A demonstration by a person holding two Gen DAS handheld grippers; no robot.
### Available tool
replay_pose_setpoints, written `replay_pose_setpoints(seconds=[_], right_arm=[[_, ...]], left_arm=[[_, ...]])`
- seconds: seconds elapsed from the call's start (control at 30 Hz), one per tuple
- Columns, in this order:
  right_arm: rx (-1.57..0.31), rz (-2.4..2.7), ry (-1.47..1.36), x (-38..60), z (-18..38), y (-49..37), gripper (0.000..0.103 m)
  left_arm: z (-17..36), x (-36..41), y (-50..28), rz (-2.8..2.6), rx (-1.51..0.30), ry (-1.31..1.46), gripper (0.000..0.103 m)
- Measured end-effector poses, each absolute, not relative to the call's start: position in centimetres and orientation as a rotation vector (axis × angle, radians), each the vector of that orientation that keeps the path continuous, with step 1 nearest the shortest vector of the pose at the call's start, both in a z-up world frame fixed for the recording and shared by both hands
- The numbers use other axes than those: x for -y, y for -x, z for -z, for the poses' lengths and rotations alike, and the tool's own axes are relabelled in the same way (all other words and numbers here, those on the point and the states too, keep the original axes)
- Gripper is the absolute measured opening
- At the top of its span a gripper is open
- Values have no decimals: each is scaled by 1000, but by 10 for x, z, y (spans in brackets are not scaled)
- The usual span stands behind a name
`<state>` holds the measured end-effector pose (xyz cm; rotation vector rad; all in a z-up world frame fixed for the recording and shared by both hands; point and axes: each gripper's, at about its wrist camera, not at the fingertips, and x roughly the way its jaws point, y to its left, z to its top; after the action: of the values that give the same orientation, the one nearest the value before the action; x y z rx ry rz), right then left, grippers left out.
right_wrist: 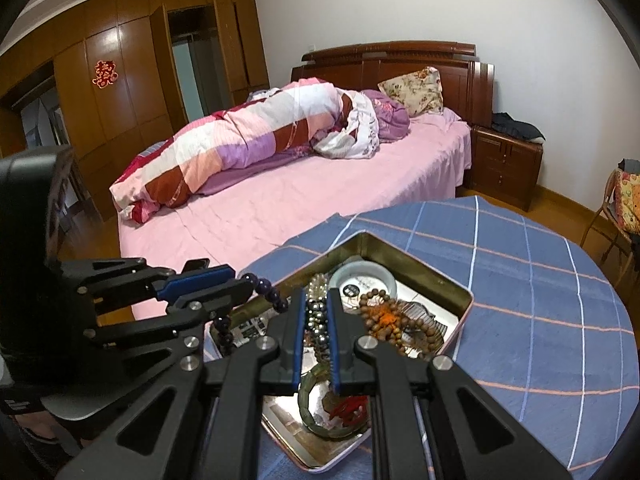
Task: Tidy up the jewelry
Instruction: 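Carry gold beads and purple bracelet into the pink tin and open both tools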
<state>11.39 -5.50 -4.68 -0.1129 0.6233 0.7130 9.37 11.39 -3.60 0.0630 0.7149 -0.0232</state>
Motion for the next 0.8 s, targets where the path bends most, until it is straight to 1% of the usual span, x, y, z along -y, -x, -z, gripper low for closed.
replay_pose_setpoints(seconds=[0.33, 0.37, 0.4, 0.43, 0.47, 0.5, 0.53, 0.57, 0.6, 0.67, 0.8], right_arm=[[-685, -693, 142, 55, 68, -124, 14], [-690, -692, 137, 56, 70, -125, 24], [-691, -688, 133, 56, 70, -125, 43], [-689, -679, 128, 58, 71, -125, 49], [-688, -663, 126, 60, 71, -125, 53], [-689, -657, 120, 63, 71, -126, 54], [-692, -648, 114, 66, 71, -127, 54], [-692, -635, 106, 70, 70, -127, 54], [-689, -625, 96, 74, 68, -127, 58], [-678, -603, 81, 81, 65, -125, 65], [-648, -577, 60, 93, 55, -118, 67]], left_arm=[[49, -111, -99, 32, -760, -61, 14], [50, -111, -99, 33, -762, -61, 14], [51, -111, -99, 39, -761, -57, 16], [50, -111, -99, 36, -760, -55, 18], [50, -112, -99, 24, -758, -56, 26], [49, -113, -99, 10, -754, -57, 40], [49, -113, -99, -5, -749, -59, 48], [48, -115, -98, -22, -741, -59, 61], [46, -117, -97, -32, -729, -53, 68], [43, -120, -95, -31, -720, -46, 69], [36, -123, -90, -61, -697, -55, 69]])
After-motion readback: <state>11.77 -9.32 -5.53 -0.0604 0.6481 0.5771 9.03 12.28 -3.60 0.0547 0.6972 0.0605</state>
